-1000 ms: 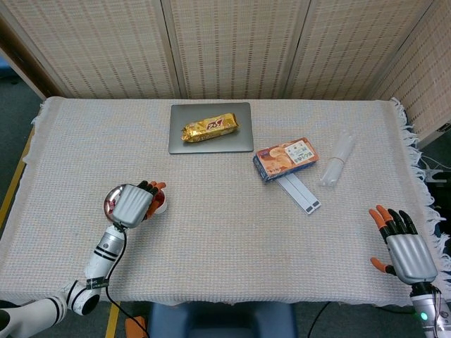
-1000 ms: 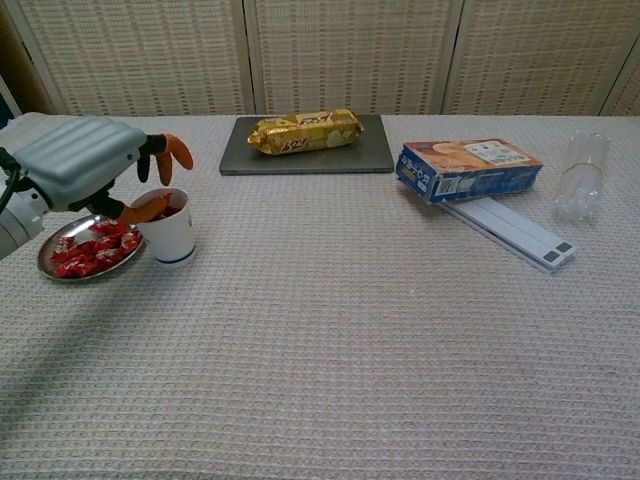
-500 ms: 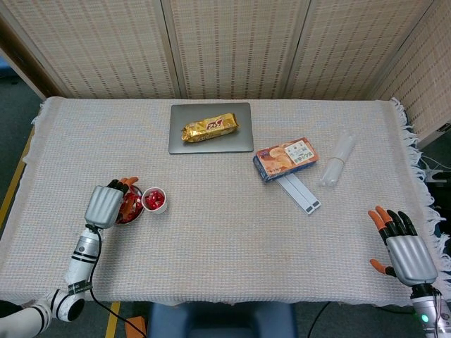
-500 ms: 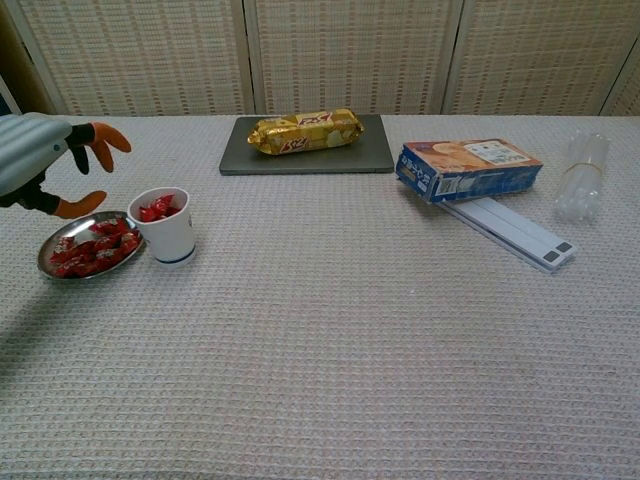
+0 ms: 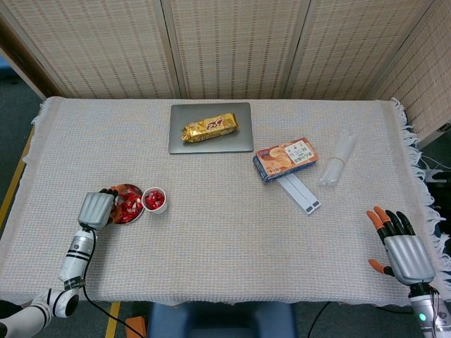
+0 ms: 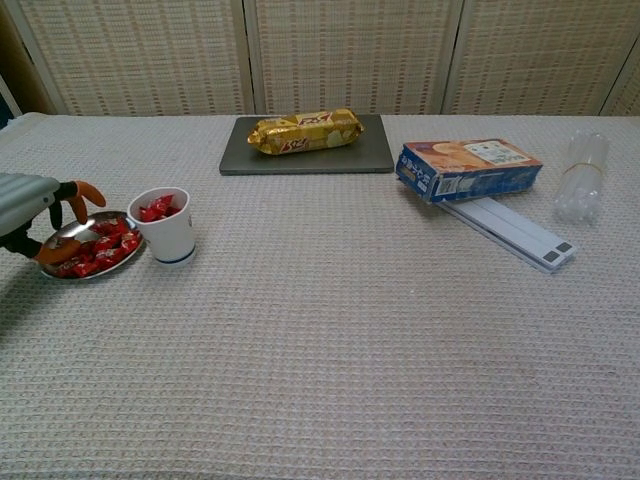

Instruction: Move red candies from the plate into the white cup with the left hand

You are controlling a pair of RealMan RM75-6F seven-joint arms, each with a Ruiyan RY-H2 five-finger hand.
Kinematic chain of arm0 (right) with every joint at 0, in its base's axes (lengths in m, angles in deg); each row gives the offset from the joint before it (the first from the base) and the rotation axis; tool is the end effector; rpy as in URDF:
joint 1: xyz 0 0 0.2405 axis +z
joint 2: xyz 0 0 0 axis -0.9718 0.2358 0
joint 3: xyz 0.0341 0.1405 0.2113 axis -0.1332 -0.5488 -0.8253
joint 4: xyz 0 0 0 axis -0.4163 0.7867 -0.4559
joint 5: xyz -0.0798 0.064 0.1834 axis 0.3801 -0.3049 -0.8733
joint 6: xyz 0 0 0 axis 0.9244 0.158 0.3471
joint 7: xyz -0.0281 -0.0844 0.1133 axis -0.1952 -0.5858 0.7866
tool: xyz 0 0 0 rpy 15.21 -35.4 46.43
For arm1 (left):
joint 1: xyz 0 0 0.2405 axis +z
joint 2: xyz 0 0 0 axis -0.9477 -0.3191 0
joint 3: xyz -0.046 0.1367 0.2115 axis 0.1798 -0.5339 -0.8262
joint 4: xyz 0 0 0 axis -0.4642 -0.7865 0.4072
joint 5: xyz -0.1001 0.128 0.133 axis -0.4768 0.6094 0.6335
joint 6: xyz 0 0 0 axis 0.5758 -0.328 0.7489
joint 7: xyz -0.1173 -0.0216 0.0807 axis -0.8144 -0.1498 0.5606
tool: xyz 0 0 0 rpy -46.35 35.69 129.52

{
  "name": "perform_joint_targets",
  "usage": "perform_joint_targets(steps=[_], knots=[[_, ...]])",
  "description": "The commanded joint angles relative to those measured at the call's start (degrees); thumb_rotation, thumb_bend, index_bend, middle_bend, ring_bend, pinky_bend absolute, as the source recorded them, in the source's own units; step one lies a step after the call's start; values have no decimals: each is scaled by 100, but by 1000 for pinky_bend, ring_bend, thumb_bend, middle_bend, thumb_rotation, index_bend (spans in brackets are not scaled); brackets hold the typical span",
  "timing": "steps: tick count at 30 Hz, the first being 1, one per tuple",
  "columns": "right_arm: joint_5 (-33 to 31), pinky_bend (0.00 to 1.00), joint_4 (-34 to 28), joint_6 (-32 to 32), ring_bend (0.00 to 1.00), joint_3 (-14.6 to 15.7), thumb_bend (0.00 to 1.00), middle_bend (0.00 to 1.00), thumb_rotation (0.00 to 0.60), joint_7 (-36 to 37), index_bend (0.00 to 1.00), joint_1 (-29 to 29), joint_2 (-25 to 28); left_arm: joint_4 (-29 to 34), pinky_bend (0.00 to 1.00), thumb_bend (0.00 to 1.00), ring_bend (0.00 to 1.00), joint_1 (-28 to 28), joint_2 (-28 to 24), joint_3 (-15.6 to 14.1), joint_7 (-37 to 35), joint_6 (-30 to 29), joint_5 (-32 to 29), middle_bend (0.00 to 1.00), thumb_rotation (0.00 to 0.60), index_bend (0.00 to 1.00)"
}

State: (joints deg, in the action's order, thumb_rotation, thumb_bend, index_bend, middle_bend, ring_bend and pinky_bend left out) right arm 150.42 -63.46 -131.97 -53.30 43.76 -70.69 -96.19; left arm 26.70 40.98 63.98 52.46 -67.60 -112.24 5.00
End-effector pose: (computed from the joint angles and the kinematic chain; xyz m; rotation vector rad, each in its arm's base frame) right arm -0.3107 -0.1695 0.1406 1.5502 -0.9139 0.6794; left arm -0.2999 0.3436 0.0053 -1.6382 -0.7748 -0.7612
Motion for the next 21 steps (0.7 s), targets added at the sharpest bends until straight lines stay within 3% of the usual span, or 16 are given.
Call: perform_joint_targets(steps=[1, 21], knots=[[7, 0, -2, -8, 0, 3, 64, 0, 600, 2, 0, -4, 2, 1, 1000, 401, 438, 75, 24, -100, -125, 63, 49, 343, 600, 222], [36, 0, -9, -39, 0, 10, 64, 0, 600, 7, 0, -19, 2, 863, 1000, 400, 456, 369, -559, -447, -66, 361, 109, 362, 600, 222]])
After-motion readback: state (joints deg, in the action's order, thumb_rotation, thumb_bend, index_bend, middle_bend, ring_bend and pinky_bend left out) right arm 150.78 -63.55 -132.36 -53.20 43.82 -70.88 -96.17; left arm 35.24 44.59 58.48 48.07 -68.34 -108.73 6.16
